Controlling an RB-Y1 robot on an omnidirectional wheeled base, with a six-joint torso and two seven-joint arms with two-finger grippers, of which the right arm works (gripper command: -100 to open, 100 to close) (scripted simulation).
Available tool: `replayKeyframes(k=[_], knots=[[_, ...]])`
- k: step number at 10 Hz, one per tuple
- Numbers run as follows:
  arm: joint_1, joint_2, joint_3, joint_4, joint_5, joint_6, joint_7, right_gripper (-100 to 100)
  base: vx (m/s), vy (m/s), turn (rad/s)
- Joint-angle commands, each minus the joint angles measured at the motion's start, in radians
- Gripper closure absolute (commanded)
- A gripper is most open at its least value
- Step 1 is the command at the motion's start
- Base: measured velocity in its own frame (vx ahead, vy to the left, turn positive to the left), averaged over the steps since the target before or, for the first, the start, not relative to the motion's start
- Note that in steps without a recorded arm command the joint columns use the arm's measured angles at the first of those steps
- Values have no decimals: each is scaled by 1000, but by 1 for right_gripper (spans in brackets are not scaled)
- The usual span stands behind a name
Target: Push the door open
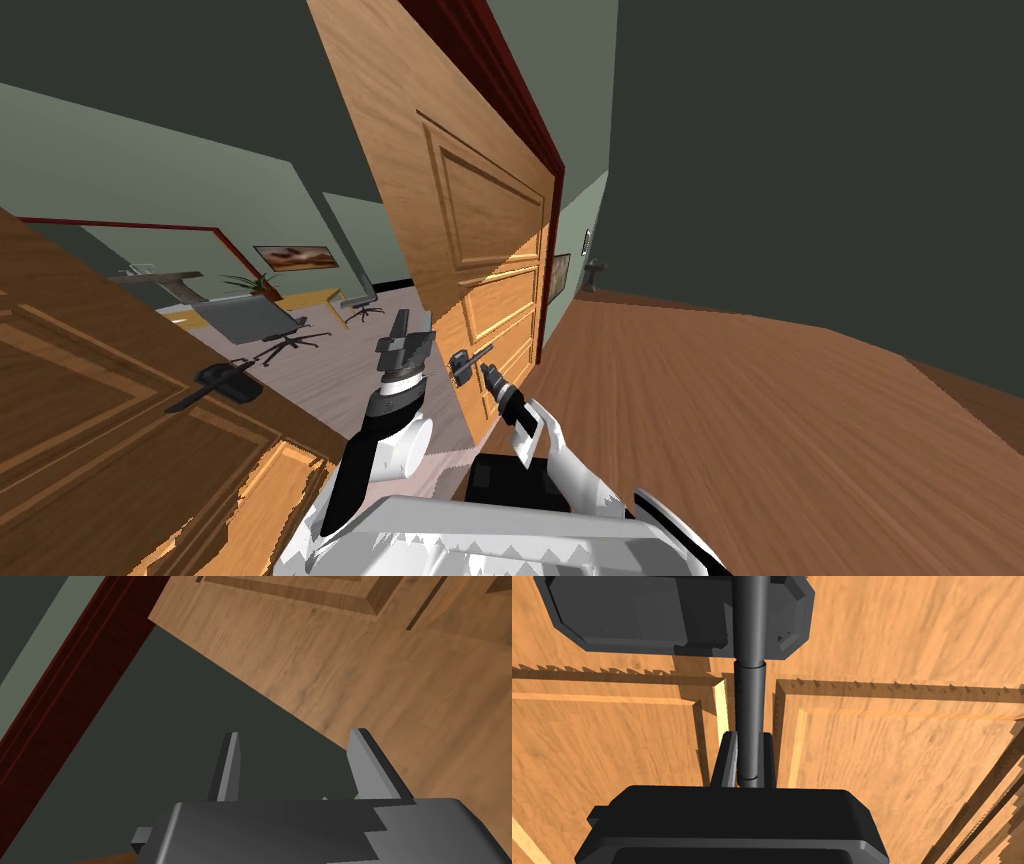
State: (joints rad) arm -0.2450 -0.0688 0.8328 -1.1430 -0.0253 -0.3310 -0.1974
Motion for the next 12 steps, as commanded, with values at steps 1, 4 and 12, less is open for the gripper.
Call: replayKeyframes(k=[1,4,12], knots=[[0,-4,-8,1,-1,4,2,-100,-166,-98,-89],[0,-2,-15,0,-1,7,3,-100,-162,-101,-49],[-5,13,-40,26,2,0,16,-100,116,135,26]])
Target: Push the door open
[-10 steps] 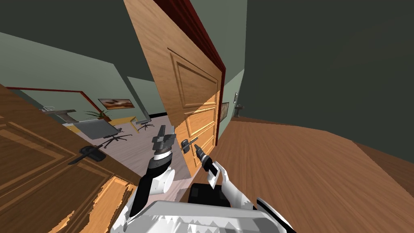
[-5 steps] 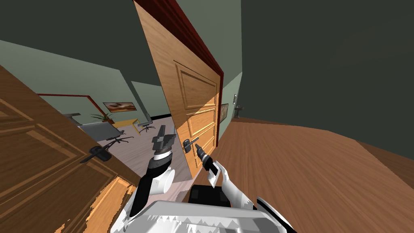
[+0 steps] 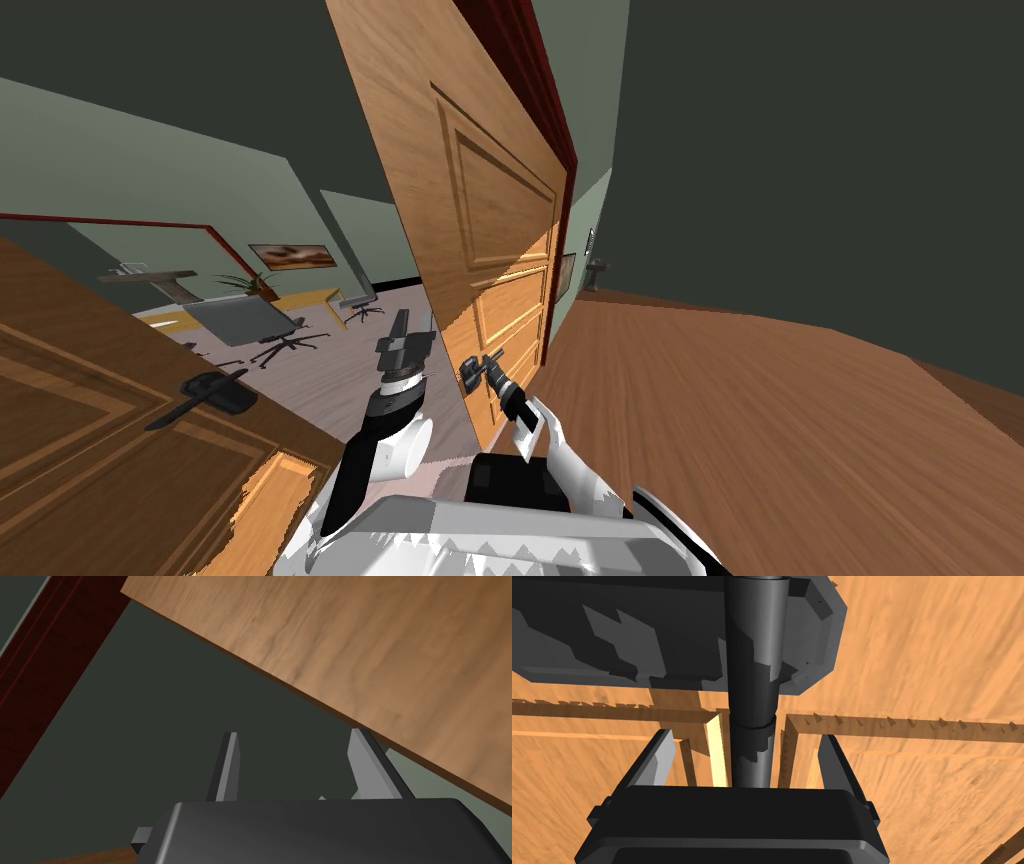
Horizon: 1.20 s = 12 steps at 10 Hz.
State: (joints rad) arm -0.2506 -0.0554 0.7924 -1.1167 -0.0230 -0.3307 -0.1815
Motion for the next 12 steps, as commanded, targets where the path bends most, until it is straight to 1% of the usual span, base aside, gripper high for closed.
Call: replayKeyframes(k=[1,6,7,8,10,11,12], knots=[[0,-1,0,0,0,0,0,100,-5,-12,-2],[0,-1,0,0,0,0,0,100,-11,-16,1],[-7,-8,-30,18,4,-3,1,100,29,112,26],[-9,-9,-38,22,5,-4,1,100,38,177,-9],[-21,-14,-76,44,11,-9,3,100,28,165,3],[-24,-15,-88,50,12,-11,4,100,64,161,17],[-31,-17,-112,64,16,-14,6,100,55,189,19]])
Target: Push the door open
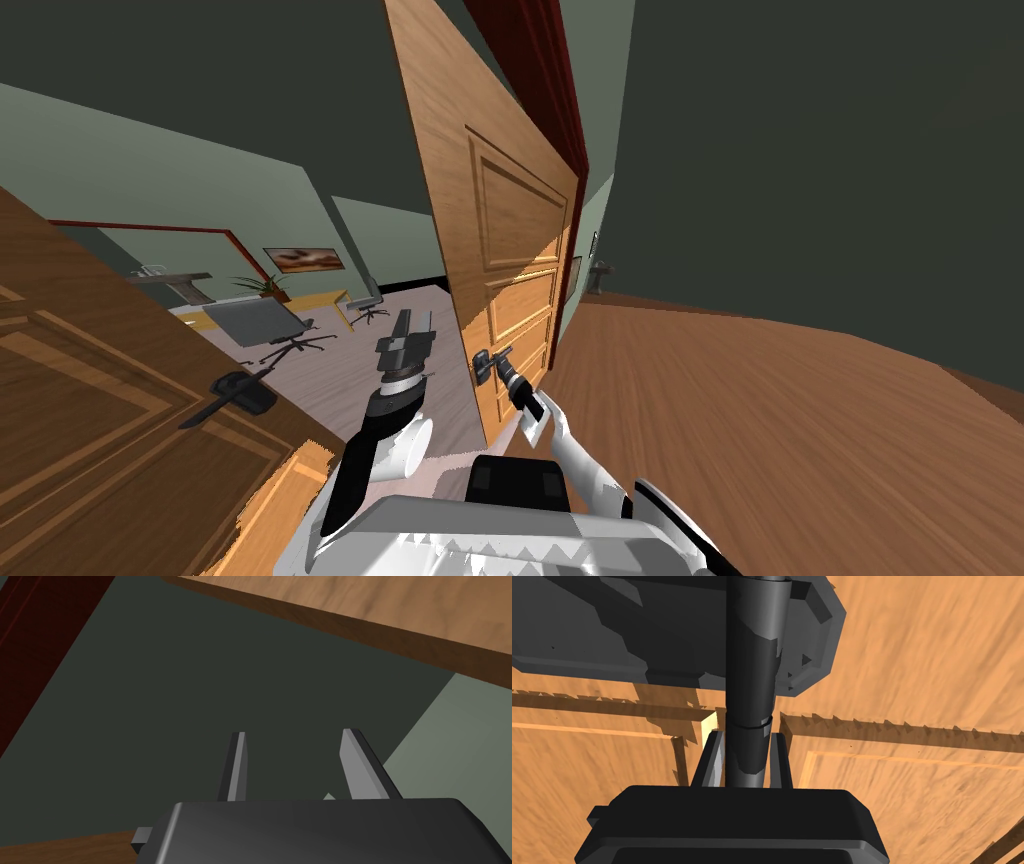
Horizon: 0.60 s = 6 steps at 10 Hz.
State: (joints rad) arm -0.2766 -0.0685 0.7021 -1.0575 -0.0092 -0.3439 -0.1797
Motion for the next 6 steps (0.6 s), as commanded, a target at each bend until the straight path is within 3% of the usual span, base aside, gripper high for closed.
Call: replayKeyframes(k=[1,6], knots=[[-8,-5,-34,12,4,-3,4,100,36,163,0],[-28,-7,-105,51,14,-12,9,100,30,102,11]])
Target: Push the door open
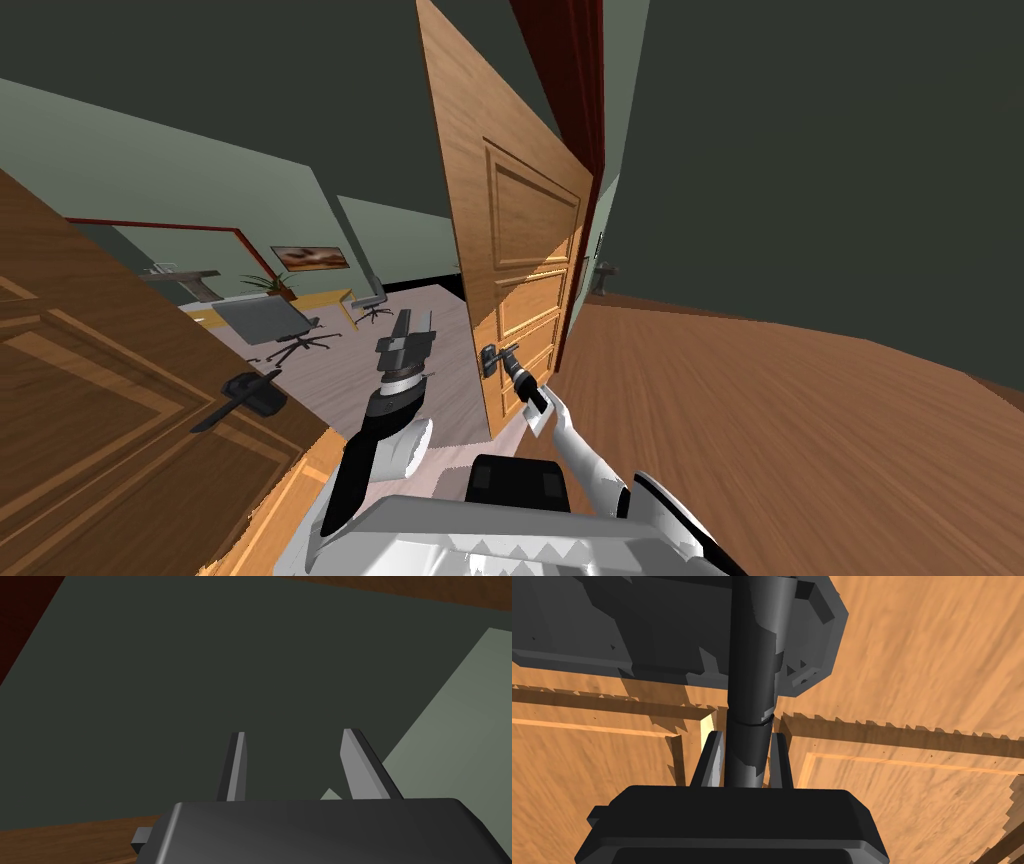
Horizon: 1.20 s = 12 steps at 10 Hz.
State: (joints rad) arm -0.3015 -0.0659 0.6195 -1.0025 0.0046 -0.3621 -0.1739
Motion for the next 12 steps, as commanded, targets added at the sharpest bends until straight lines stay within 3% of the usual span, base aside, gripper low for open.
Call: replayKeyframes(k=[1,12], knots=[[-8,-10,-37,5,2,4,4,100,33,101,-13],[-57,5,-211,101,27,-20,14,100,42,98,4]])
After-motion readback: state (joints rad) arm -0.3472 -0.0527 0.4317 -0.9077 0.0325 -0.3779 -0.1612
